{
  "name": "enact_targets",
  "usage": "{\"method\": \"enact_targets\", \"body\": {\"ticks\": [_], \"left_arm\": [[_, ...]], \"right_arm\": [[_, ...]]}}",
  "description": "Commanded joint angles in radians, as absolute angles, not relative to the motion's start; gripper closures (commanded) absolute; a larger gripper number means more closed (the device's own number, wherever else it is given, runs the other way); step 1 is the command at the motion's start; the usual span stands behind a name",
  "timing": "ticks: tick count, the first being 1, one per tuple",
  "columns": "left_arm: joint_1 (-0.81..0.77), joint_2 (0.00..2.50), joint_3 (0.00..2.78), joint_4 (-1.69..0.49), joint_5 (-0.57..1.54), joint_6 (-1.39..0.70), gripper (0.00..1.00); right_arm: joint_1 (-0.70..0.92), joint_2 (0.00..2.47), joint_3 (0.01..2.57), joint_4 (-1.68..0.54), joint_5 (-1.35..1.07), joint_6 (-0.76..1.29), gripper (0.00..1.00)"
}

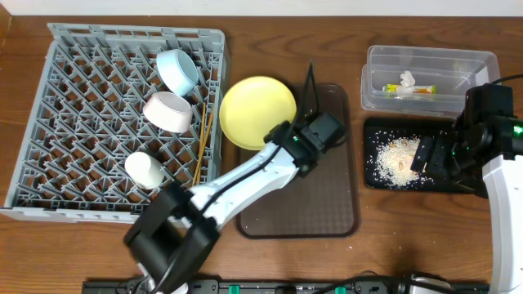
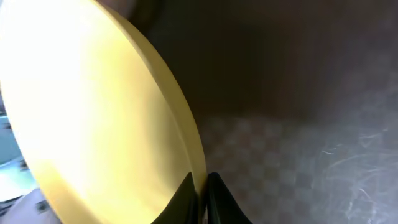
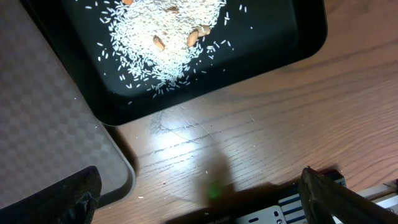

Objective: Sort waste into correct bins and load items into the dishwasher

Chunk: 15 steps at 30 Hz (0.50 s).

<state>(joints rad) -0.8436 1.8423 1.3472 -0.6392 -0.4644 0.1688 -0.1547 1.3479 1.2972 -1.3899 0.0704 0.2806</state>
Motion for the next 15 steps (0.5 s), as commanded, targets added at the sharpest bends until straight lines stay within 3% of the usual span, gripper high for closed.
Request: {"method": "enact_targets", "body": {"ticks": [1,7,15], "left_arm": [[-0.842,1.762,1.377,-0.643,-0.495,0.163,0.92],[-0.805,1.654,1.377,-0.643,-0.466,0.136,0.92],[-0.668,1.559,1.377,-0.642,-0.231,0.064,0.92]], "right_arm": [[-0.165,1.34,1.313,-1.388,0.07,0.273,0.01],[-0.165,1.34,1.313,-1.389,0.07,0.273,0.01],[-0.165,1.34,1.313,-1.397,0.07,0.273,0.01]]}}
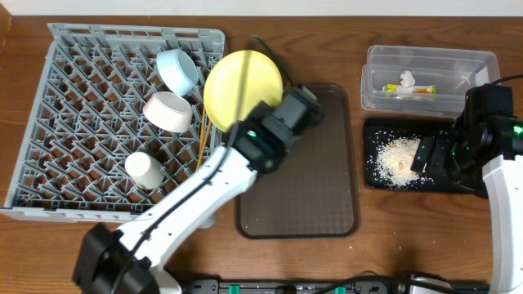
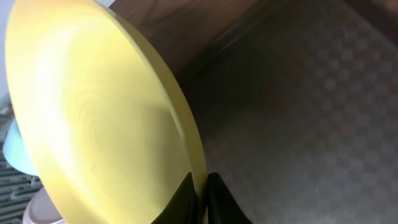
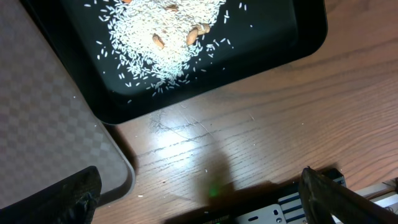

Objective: Sort waste into correct bins and load items into the dishwasher

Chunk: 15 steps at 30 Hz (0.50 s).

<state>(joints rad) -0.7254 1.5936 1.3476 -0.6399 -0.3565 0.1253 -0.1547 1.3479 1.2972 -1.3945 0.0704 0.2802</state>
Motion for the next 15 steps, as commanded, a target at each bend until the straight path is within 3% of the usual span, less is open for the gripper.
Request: {"method": "enact_targets", "body": {"ticks": [1,15], "left_arm": [[-0.651,1.554,1.377,-0.642,-0.196,0.056,0.92],[-0.319,1.539,1.377,-0.603,0.389,-0.093,0.92]], "right_arm": [[-0.165,1.34,1.313,-1.397,0.07,0.273,0.01],[-0.165,1.34,1.313,-1.403,0.07,0.273,0.01]]}}
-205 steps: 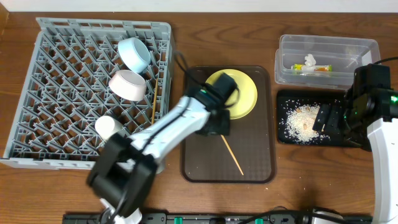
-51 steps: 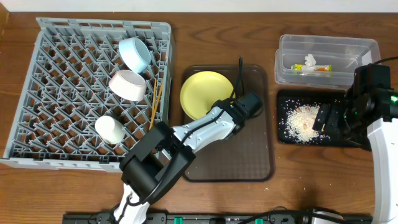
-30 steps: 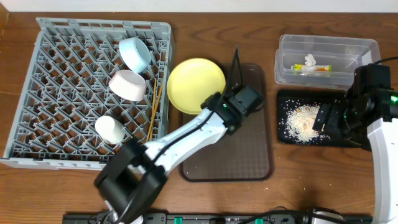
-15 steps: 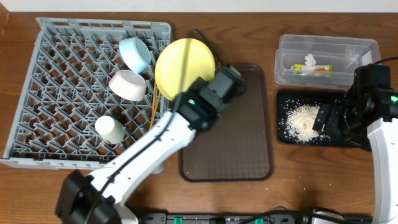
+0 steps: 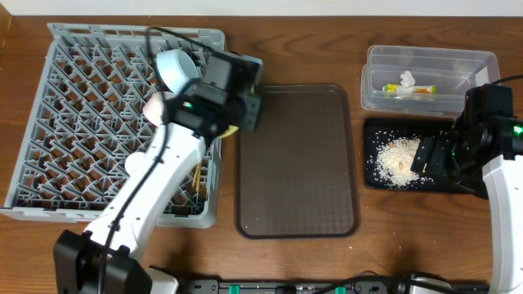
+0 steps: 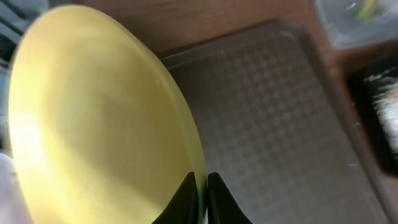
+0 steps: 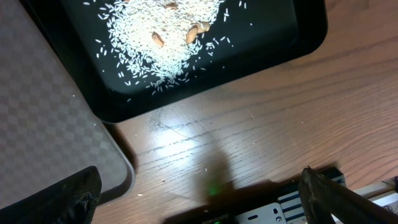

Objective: Sort waste into correct bins and load items into the dishwasher

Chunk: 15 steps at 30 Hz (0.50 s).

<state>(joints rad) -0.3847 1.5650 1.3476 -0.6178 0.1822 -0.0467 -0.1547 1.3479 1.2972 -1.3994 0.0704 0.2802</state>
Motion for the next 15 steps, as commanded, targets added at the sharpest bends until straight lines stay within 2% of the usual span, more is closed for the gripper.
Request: {"method": "enact_targets", "body": {"ticks": [1,9,15], "left_arm": [[-0.298,1.539,1.377,-0.598,0.434,-0.093,0.92],[-0.139,1.539,1.377,-0.582,0.684,-0.145,0.92],[-0.109,1.539,1.377,-0.592,0.719,-0.144,0.92]], "right_arm": [[-0.165,1.34,1.313,-1.403,0.07,0.273,0.01],[-0.165,1.34,1.313,-1.402,0.07,0.273,0.01],[-0.165,1.34,1.313,-1.401,0.07,0.276,0.01]]}}
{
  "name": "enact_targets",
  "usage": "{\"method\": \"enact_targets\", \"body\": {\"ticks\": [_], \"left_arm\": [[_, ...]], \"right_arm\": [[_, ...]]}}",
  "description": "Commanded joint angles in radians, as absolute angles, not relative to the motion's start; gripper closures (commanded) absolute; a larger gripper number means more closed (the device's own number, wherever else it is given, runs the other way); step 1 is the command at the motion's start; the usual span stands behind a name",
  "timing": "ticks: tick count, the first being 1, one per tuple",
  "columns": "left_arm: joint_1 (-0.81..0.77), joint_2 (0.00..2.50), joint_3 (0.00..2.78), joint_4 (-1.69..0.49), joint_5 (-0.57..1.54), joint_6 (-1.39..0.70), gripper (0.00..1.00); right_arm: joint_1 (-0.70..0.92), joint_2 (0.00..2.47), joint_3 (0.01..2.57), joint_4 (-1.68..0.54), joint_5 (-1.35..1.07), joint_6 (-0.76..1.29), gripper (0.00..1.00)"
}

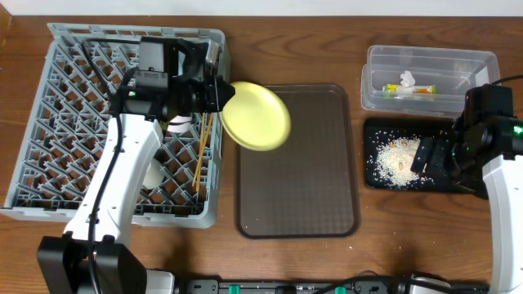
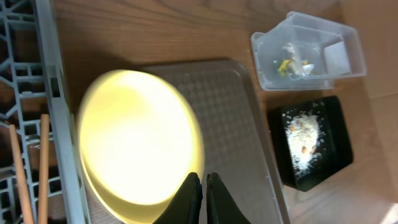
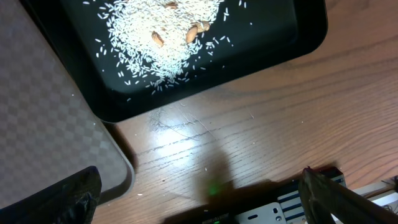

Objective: Sort waste into correct bins and load items into the dishwasher

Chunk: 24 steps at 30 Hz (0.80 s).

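My left gripper (image 1: 221,95) hangs over the right edge of the grey dish rack (image 1: 73,106), shut on the rim of a yellow plate (image 1: 257,117). The plate sticks out to the right, over the gap and the left edge of the brown tray (image 1: 310,180). In the left wrist view the plate (image 2: 137,143) fills the left half, with the gripper (image 2: 202,186) pinching its rim. My right gripper (image 3: 202,186) is wide open, empty, beside the black tray of rice (image 3: 186,56); from overhead the gripper (image 1: 431,155) sits over that tray.
In the rack lie a white cup (image 1: 151,174), part of a pink cup (image 1: 176,124) under my arm, and wooden chopsticks (image 1: 200,155). A clear bin (image 1: 429,77) with wrappers stands at the back right, above the black tray (image 1: 404,163).
The left gripper has moved from the rack's upper right corner to over its right edge. The plate, then almost hidden under the arm, now points right over the tray's edge. The right arm is still.
The left gripper first gripped the yellow plate at the brown tray's upper left corner. Then it held the plate tilted by the rack's corner, then at the rack's edge. Now the wrist is over the rack and the plate reaches out toward the tray.
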<state>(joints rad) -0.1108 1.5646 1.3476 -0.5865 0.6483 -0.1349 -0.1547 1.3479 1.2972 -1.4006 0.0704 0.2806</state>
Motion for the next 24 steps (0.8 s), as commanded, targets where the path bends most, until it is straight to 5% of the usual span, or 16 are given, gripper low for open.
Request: {"method": "enact_targets", "body": {"ticks": [1,12,18,23,24], "left_arm": [[-0.111,1.539,1.377,-0.597,0.718,-0.144,0.92],[-0.157,1.539,1.375,-0.796,0.487,-0.124,0.91],[-0.183,1.539,1.373,-0.826,0.458,-0.117,0.92],[-0.248,1.539,1.372,-0.825,0.4,-0.117,0.83],[-0.265,1.539,1.372,-0.825,0.4,-0.117,0.72]], "right_arm": [[-0.165,1.34,1.313,-1.401,0.07,0.276,0.01],[-0.162,1.34,1.313,-1.399,0.065,0.273,0.01],[-0.159,1.34,1.313,-1.391,0.006,0.231,0.12],[-0.159,1.34,1.313,-1.383,0.006,0.23,0.08],[-0.159,1.34,1.313,-1.383,0.006,0.231,0.06]]}}
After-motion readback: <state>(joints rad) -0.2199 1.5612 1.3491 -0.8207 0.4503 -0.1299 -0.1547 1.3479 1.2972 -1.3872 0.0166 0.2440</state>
